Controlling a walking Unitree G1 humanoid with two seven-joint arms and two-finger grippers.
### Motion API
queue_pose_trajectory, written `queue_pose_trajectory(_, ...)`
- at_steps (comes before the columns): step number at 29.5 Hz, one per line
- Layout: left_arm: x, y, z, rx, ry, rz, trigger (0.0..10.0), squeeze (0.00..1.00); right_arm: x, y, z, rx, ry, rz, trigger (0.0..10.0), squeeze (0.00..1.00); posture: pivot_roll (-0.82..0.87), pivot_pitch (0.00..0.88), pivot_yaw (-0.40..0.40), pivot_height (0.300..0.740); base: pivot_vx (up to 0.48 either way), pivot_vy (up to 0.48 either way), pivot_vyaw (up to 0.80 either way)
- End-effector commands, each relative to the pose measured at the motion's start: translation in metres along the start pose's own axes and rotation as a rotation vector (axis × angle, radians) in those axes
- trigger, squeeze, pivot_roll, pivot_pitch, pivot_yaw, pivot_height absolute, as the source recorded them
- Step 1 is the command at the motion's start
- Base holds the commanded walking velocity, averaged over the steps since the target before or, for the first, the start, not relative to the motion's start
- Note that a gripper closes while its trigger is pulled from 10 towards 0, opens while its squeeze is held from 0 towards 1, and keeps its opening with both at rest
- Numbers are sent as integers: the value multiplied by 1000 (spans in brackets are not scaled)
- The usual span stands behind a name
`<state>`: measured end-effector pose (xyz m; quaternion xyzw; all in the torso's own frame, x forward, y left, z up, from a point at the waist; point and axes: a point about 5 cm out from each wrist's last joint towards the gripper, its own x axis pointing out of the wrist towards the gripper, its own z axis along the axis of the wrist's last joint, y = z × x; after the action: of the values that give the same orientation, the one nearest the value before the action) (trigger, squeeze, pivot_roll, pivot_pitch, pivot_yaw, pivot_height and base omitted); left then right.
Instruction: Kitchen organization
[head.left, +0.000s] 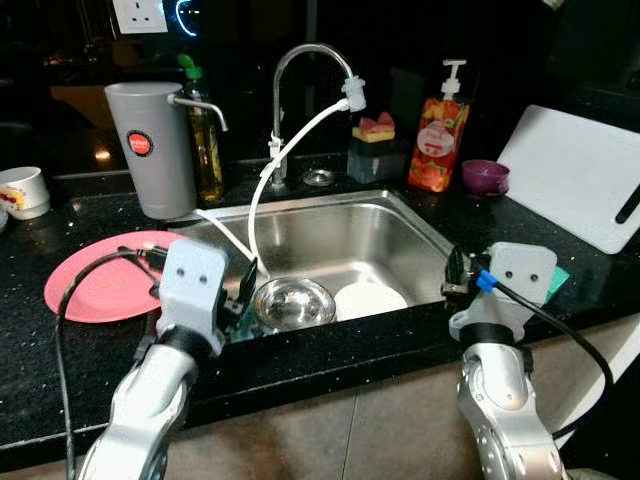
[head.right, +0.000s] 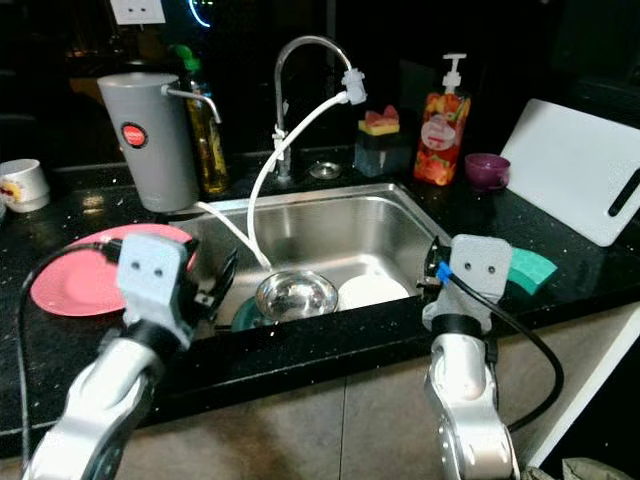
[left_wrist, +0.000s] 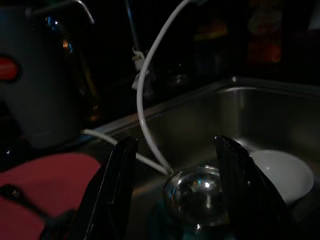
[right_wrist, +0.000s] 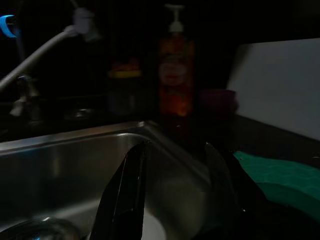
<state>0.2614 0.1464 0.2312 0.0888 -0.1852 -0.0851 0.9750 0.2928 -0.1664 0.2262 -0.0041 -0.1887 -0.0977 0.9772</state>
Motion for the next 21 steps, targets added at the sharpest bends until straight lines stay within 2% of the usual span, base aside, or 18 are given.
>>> queue_pose_trajectory(1,-9,4,-3,5,38,6,10000,0,-5,3,-1,22,6,33,10000,0,107,106,-15,740,0,0,0)
queue_pose_trajectory(6,-20,20,-12,-30,117,101,10000,0,-9,6,-8,29,33,59,10000,0,109,101,-22,740,0,0,0)
queue_pose_trajectory(10,-28,31,-23,-5,163,142,10000,0,-13,2,-17,36,73,62,10000,0,108,96,-35,740,0,0,0)
queue_pose_trajectory(16,-35,30,-30,-1,203,129,10000,0,-16,1,-26,37,112,78,10000,0,109,93,-39,740,0,0,0)
queue_pose_trajectory(21,-46,26,-38,5,248,105,10000,0,-25,-3,-49,87,219,86,10000,0,111,90,-40,740,0,0,0)
